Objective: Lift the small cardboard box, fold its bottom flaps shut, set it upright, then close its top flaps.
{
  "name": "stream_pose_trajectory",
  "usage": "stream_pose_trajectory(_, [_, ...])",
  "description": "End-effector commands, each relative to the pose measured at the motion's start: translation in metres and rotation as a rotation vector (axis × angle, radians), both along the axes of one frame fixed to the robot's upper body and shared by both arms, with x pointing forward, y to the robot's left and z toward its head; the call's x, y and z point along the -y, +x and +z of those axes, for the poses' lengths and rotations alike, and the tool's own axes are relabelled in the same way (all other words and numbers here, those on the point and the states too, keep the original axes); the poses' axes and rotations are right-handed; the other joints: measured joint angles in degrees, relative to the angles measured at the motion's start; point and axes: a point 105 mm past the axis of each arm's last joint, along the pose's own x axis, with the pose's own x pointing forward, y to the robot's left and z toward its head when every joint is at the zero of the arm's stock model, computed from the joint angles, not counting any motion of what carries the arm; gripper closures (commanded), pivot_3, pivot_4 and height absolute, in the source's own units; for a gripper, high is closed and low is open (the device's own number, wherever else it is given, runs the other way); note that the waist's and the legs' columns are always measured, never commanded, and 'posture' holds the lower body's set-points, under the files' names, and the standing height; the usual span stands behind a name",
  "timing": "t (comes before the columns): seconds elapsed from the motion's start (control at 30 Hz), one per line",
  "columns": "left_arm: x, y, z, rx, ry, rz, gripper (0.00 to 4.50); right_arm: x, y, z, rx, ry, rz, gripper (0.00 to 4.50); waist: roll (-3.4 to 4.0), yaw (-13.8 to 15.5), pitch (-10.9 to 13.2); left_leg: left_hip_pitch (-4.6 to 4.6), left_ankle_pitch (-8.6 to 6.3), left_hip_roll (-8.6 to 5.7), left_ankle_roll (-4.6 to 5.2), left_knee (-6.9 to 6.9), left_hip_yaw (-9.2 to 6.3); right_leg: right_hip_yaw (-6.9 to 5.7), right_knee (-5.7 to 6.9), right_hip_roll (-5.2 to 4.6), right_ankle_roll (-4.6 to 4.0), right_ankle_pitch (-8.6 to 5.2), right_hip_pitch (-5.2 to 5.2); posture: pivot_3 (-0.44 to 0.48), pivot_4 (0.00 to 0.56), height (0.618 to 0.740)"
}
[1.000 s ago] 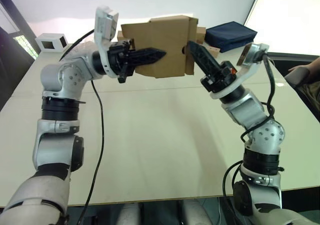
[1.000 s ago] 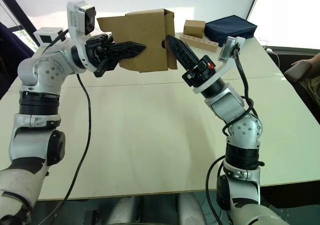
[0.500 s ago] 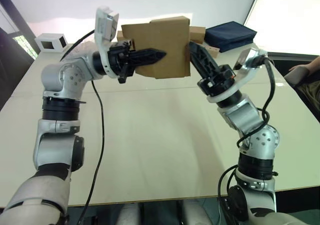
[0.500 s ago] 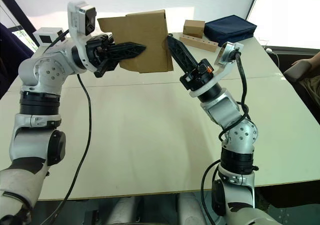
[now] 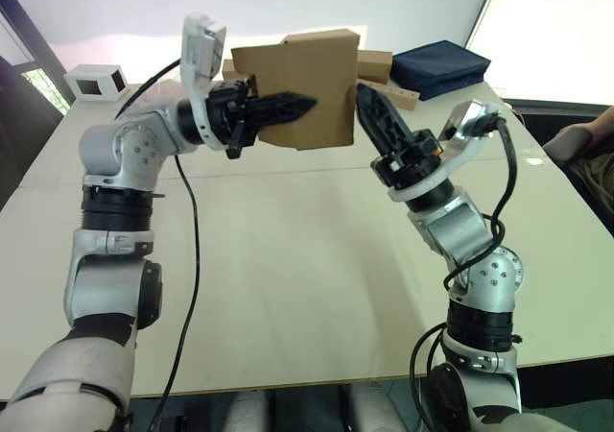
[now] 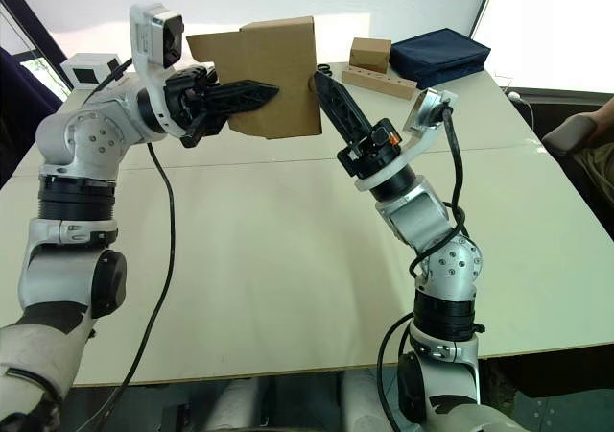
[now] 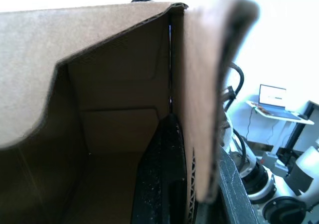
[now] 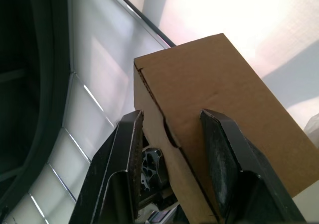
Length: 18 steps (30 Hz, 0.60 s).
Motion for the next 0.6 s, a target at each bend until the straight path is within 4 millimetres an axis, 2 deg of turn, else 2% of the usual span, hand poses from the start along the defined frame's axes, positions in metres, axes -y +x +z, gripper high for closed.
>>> stream_pose_trajectory(0.03, [-0.002, -0.009, 0.015, 0.052, -0.025, -0.024, 4.5, 0.001, -0.015, 0.007, 0.065, -0.056, 0.035, 2.71, 0.0, 0.0, 0.0, 0.0, 0.0, 0.0, 0.0, 0.0, 0.0, 0.0, 0.0, 0.0, 0.0, 0.0, 0.0, 0.0, 0.15, 0.74])
stream_pose_trajectory(0.37, [-0.003, -0.015, 0.014, 0.044, -0.024, -0.053, 4.5, 0.028, -0.01, 0.011, 0.078, -0.09, -0.014, 2.71, 0.0, -0.7, 0.0, 0.0, -0.02, 0.0, 0.04, -0.03, -0.01, 0.0, -0.02, 0.01, 0.0, 0.0, 0.0, 0.0, 0.15, 0.74])
stream_pose_trajectory(0.57, [-0.004, -0.018, 0.014, 0.034, -0.027, -0.068, 4.5, 0.046, -0.002, 0.012, 0.08, -0.094, -0.082, 4.48, 0.0, -0.7, 0.0, 0.0, -0.03, 0.0, 0.05, -0.02, 0.0, 0.01, -0.02, 0.0, 0.0, 0.0, 0.01, 0.0, 0.15, 0.74])
stream_pose_trajectory(0.6, [-0.004, -0.018, 0.014, 0.034, -0.027, -0.069, 4.5, 0.047, -0.001, 0.012, 0.082, -0.1, -0.095, 4.48, 0.0, -0.7, 0.0, 0.0, -0.03, 0.0, 0.05, -0.03, 0.0, 0.01, -0.02, 0.0, 0.0, 0.0, 0.01, 0.0, 0.15, 0.74])
